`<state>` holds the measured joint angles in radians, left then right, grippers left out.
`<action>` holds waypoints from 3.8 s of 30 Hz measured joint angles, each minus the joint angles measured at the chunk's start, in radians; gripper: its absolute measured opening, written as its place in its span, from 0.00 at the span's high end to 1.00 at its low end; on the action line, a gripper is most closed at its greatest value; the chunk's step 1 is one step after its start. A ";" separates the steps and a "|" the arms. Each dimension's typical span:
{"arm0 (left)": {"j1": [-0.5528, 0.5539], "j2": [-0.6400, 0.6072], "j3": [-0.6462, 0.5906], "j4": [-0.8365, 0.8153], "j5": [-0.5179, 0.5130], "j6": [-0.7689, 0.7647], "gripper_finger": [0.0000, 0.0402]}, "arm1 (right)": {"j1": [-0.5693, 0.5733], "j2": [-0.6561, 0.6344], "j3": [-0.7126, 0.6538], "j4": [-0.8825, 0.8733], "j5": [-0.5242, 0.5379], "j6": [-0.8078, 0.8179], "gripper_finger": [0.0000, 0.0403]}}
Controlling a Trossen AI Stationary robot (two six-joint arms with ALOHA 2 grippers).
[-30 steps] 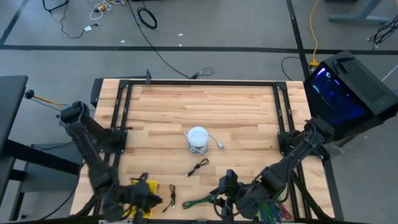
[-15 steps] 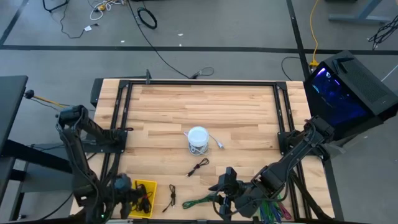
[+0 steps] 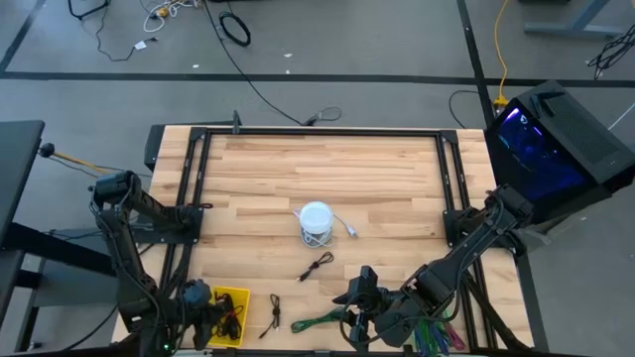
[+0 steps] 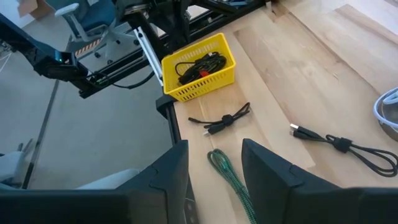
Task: Pick & Place USB Port
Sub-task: Put the bottom right black charger cable into the yellow bin, then put the bottom black charger cable into the yellow bin
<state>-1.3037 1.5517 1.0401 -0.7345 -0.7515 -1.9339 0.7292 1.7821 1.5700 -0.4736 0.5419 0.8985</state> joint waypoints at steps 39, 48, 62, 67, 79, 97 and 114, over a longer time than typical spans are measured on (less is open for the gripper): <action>0.440 -0.006 0.001 0.221 0.364 0.463 0.71 | 0.000 0.000 0.000 0.016 0.001 -0.013 0.63; 0.551 0.145 0.002 0.390 0.623 0.502 0.71 | 0.000 0.000 0.000 0.021 0.001 -0.017 0.63; 0.589 0.228 0.002 0.436 0.708 0.543 0.71 | 0.000 0.000 0.001 0.029 0.001 -0.024 0.63; 0.597 0.228 0.002 0.460 0.708 0.542 0.71 | 0.000 0.000 0.001 0.030 0.001 -0.023 0.63; 0.628 0.229 0.001 0.482 0.712 0.556 0.71 | 0.000 0.000 0.001 0.032 0.001 -0.021 0.63; 0.675 0.233 0.000 0.370 0.659 0.592 0.71 | 0.000 0.000 0.001 0.032 0.001 -0.021 0.63; 0.691 0.345 0.006 0.443 0.683 0.672 0.75 | 0.000 0.000 0.001 0.044 0.001 -0.036 0.63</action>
<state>-0.6131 1.8965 1.0462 -0.2918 -0.0687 -1.2619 0.7296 1.7824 1.5707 -0.4294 0.5426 0.8623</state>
